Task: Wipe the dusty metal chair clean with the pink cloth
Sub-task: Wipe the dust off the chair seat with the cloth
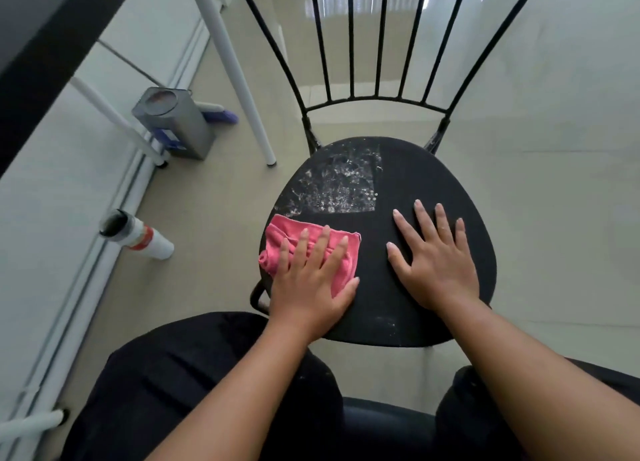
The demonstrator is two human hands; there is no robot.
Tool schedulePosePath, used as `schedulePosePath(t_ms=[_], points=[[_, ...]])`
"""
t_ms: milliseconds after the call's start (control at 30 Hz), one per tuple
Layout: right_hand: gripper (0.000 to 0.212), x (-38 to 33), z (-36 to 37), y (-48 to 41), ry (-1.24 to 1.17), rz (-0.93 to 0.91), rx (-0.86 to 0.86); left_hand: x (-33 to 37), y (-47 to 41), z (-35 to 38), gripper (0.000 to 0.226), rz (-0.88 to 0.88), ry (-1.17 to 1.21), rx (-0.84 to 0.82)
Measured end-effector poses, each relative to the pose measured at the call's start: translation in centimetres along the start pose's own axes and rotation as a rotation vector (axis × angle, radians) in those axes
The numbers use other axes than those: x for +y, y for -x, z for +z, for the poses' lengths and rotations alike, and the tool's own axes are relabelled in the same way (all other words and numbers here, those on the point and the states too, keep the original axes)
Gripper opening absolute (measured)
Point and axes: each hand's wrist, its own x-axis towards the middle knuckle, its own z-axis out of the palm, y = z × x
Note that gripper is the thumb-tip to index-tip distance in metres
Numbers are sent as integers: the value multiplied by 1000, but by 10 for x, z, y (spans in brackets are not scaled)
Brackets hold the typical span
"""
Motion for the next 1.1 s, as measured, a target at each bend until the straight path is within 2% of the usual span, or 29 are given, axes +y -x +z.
schedulePosePath(t_ms=[133, 200, 267, 367, 600, 733, 867, 1100], points=[[63, 0, -2, 0, -3, 6, -13, 9, 20, 10, 64, -3, 18, 48], [63, 0, -3, 1, -4, 15, -20, 9, 25, 11, 61, 22, 31, 40], [63, -1, -2, 2, 6, 31, -9, 4, 13, 6, 61, -23, 37, 12], [63, -1, 1, 1, 20, 41, -6, -2, -33, -1, 59, -90, 43, -32], [65, -1, 4, 1, 35, 48, 14, 18, -169, -19, 59, 10, 49, -35], [68, -1, 4, -1, 63, 96, -10, 25, -209, -26, 59, 8, 47, -31], [70, 0, 4, -1, 62, 109, -36, 21, -175, -18, 57, 31, 66, -6], [64, -1, -3, -2, -98, 151, -8, 14, -11, -3, 59, 121, 55, -55]])
